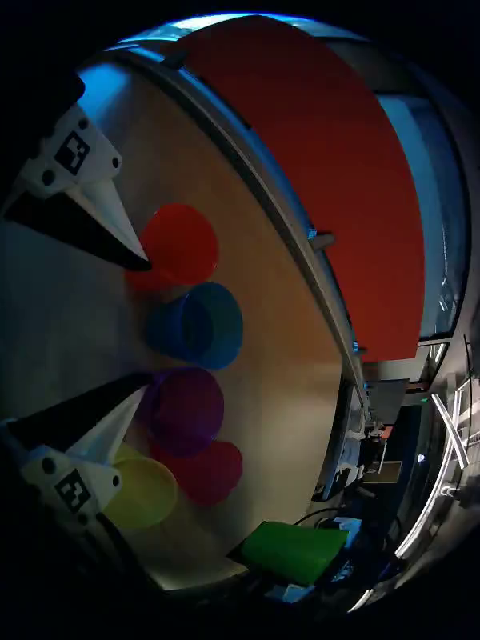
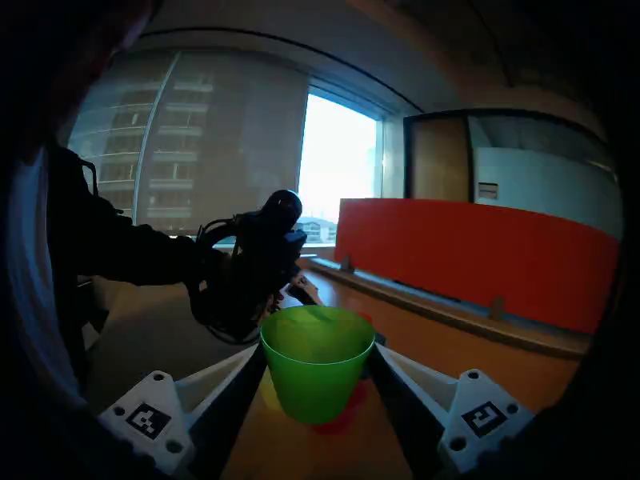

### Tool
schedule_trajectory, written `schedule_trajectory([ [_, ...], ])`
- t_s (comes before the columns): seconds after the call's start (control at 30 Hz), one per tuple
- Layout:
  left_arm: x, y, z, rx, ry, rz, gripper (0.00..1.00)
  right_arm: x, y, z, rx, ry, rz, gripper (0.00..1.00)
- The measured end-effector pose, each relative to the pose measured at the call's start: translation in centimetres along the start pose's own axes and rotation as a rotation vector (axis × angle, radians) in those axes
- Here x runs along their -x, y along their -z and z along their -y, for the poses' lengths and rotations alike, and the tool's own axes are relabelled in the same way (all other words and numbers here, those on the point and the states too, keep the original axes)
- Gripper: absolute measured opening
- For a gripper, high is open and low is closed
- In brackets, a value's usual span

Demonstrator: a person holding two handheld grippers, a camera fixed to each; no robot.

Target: Pour water

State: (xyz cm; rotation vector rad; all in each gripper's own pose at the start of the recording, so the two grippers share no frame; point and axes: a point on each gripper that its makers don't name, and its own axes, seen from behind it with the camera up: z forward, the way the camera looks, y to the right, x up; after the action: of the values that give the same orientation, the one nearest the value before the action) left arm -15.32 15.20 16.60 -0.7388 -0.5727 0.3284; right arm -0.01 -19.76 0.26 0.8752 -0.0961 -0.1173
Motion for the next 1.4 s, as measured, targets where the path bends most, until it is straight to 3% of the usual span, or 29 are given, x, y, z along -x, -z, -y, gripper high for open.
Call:
schedule_trajectory([
  [0.67,-1.7,-2.7,-0.1,0.030,0.004,-0.003,0.94,0.6,0.8,-0.8,0.014,0.002,0.011,0.91],
  [1.4,-3.3,-4.5,-0.4,0.053,-0.014,-0.002,0.93,1.0,1.1,-1.4,0.023,-0.005,0.010,0.91],
])
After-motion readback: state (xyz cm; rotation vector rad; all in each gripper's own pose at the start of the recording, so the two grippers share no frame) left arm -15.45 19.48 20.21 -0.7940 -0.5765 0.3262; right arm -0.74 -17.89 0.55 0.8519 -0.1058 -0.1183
